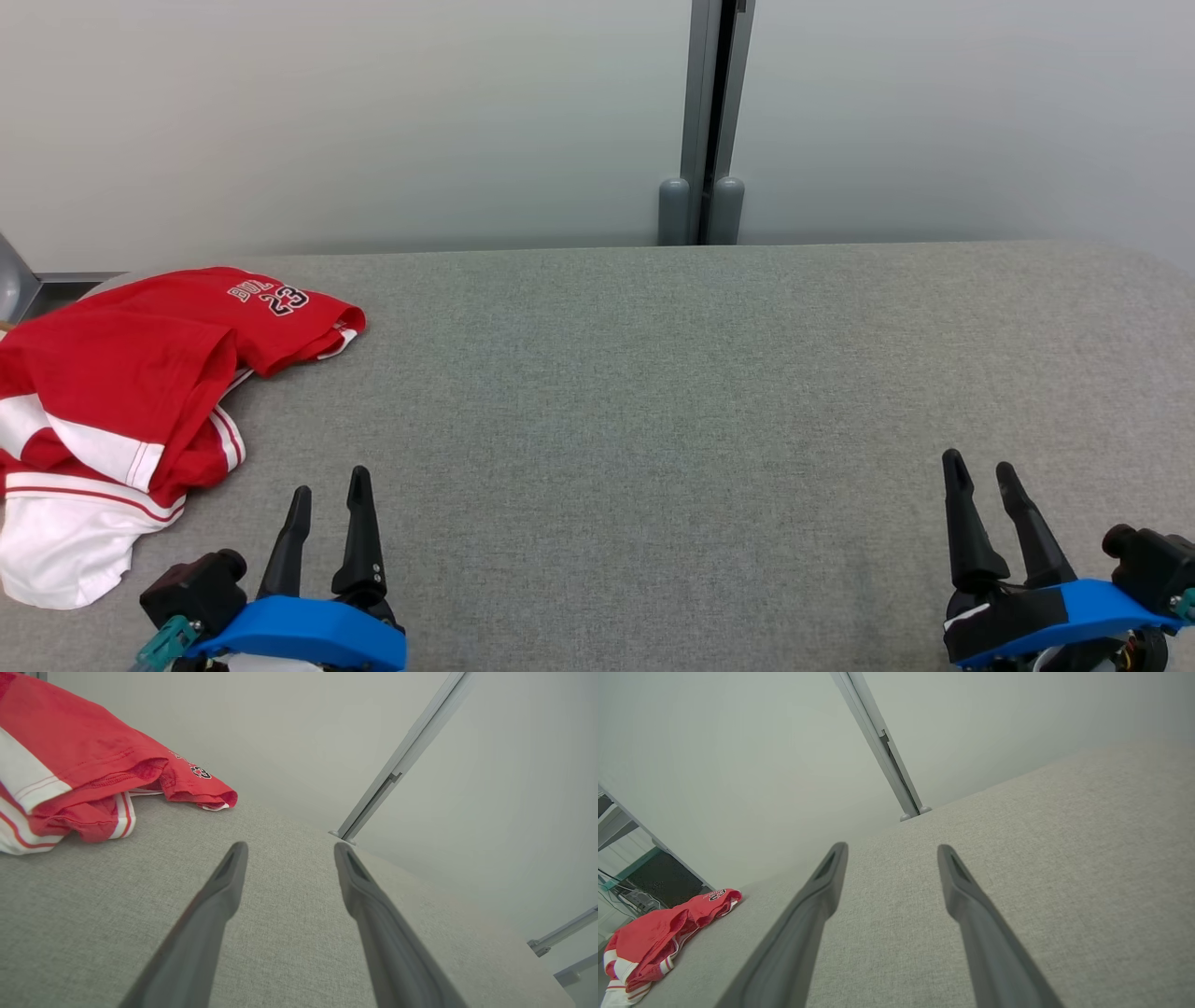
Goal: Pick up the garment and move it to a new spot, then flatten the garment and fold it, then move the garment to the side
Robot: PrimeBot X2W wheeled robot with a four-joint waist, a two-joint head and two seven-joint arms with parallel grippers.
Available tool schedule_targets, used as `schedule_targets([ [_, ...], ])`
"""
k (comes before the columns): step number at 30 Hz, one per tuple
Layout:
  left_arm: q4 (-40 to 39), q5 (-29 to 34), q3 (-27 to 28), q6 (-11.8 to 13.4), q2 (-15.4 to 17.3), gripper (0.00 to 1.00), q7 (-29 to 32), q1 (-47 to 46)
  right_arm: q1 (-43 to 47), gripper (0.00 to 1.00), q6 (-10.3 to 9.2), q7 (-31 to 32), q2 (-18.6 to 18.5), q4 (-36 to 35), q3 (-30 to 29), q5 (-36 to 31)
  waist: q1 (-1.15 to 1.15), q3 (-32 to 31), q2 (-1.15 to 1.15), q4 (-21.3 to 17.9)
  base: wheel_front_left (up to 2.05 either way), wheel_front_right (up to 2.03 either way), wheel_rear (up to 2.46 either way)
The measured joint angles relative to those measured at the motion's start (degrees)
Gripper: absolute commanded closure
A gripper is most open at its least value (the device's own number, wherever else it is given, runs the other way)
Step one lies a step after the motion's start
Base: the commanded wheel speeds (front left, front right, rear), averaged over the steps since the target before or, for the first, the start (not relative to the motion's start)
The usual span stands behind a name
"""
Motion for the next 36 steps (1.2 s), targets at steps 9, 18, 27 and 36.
schedule_targets([
  [9,-0.1,4.6,-1.7,1.0,0.9,0.00,-1.2,0.1,0.1,0.00,0.01,-0.1,0.0,-0.2,0.2,-5.0,0.00,-0.3,0.00,0.1,0.00,0.00,0.00],
  [18,-0.3,8.3,-3.3,2.1,1.6,0.00,-1.7,0.2,0.5,0.00,0.01,-0.1,-0.1,-0.2,0.5,-9.2,0.00,-0.5,0.00,0.3,0.00,0.00,0.00],
  [27,-0.9,11.5,-5.0,2.8,2.5,0.00,-1.7,0.9,0.7,0.00,0.01,0.1,-0.1,-0.1,0.5,-13.1,0.00,-0.9,0.00,0.3,0.00,0.00,0.00],
  [36,-1.6,14.8,-6.4,3.8,3.4,0.00,-2.0,1.3,1.1,0.00,0.02,0.1,-0.1,-0.1,0.7,-17.0,0.00,-1.0,0.00,0.4,0.00,0.00,0.00],
])
